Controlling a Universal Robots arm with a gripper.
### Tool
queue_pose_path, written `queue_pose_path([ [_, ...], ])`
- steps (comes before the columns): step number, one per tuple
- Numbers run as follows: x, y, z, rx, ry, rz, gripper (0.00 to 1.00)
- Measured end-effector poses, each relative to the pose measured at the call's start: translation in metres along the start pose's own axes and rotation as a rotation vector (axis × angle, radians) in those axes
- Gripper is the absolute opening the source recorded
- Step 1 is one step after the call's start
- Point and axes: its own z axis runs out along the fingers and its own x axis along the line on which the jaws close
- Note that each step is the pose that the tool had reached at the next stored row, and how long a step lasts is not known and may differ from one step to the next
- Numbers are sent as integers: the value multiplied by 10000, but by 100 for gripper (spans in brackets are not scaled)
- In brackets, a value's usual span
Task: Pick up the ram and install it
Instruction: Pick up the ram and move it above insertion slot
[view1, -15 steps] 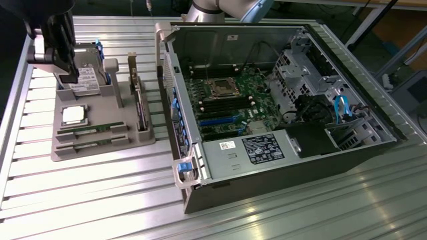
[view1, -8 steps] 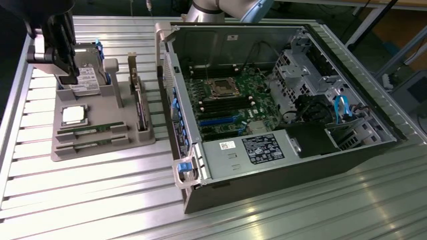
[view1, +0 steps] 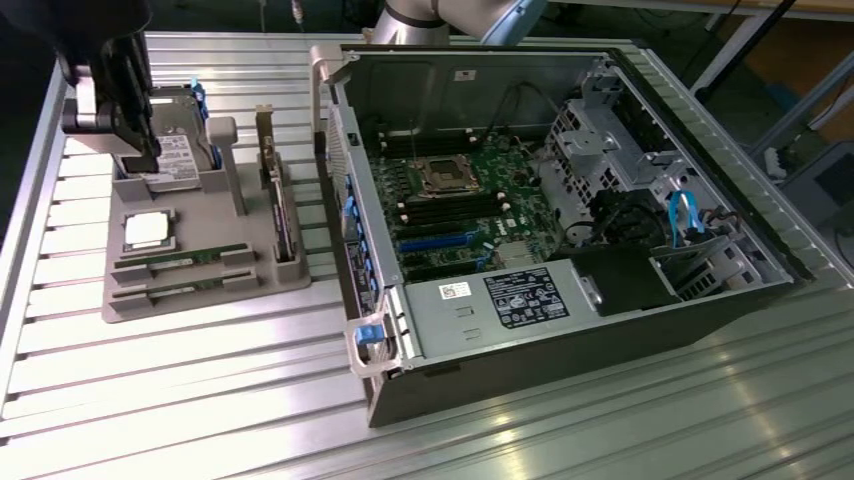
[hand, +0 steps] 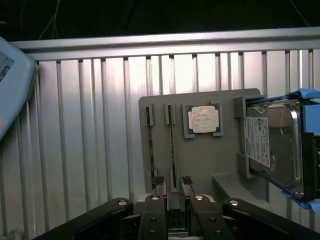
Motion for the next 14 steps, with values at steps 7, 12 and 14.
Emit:
queue_pose_path([
  [7, -3, -1, 133, 17, -32, -126, 25],
  [12, -7, -4, 292, 21, -37, -271, 25],
  [14, -9, -5, 331, 23, -37, -314, 25],
])
